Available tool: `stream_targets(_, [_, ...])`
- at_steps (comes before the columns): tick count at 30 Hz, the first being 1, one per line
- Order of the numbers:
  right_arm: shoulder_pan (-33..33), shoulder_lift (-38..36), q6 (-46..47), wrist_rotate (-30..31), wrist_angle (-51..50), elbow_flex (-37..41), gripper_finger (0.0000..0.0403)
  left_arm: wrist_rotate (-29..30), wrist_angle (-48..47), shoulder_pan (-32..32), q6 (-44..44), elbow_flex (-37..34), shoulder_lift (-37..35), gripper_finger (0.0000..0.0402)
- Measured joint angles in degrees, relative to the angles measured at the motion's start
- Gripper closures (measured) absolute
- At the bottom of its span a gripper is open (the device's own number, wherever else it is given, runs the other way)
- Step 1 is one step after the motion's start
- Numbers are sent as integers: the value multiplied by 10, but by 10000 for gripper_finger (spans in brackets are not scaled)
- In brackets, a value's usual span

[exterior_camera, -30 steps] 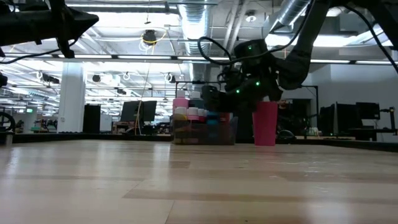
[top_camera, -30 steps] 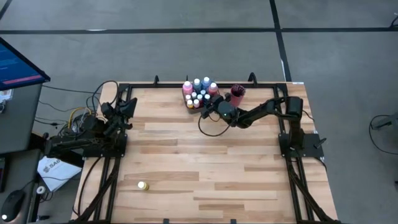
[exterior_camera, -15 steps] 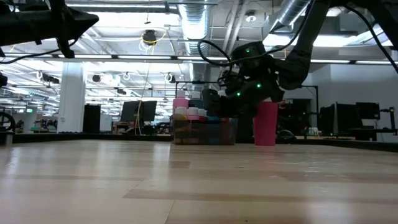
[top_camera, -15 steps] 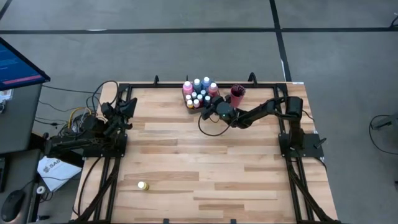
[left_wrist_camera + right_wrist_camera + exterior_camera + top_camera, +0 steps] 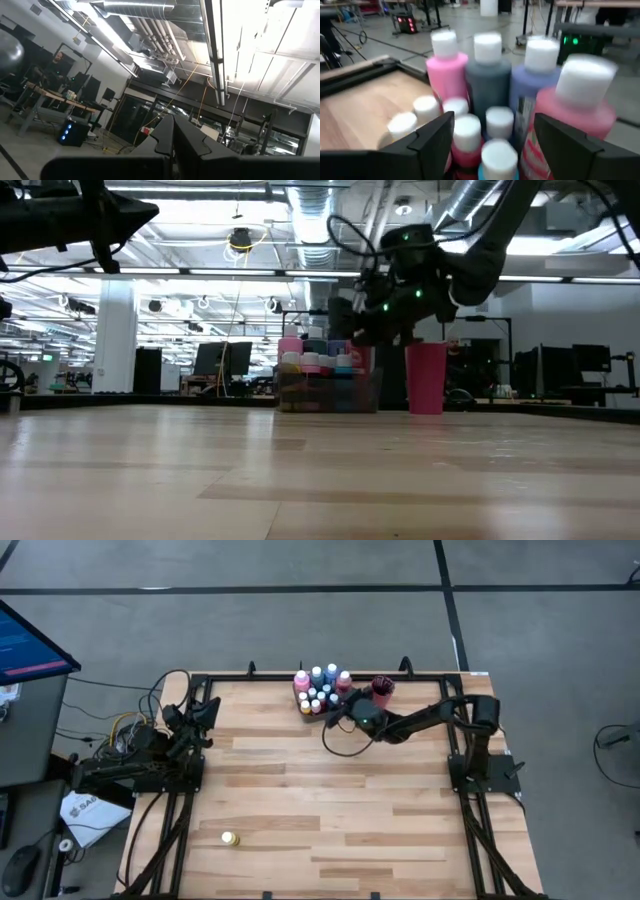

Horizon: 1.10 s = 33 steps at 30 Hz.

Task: Pick & Place Paint Supplies
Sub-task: Put the yellow paint bottle into the gray bin

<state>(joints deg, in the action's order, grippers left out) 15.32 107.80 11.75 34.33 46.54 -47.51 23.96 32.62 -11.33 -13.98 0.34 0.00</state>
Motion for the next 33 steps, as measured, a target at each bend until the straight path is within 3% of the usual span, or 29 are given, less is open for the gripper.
stream_targets(7, [-20,-63,-43,0,0,0,133,0,0,0,0,0,0,400])
stream_targets(12, [-57,-136,-48,-75,-4,-11,133,0,0,0,0,0,0,400])
stream_targets(15, [-97,-142,-52,-106,-56,-55,133,0,0,0,0,0,0,400])
stream_targets(21, [-189,-49,-64,-159,-189,-219,133,0,0,0,0,0,0,400])
stream_targets(33, [-291,192,-110,-222,-240,-545,133,0,0,0,0,0,0,400])
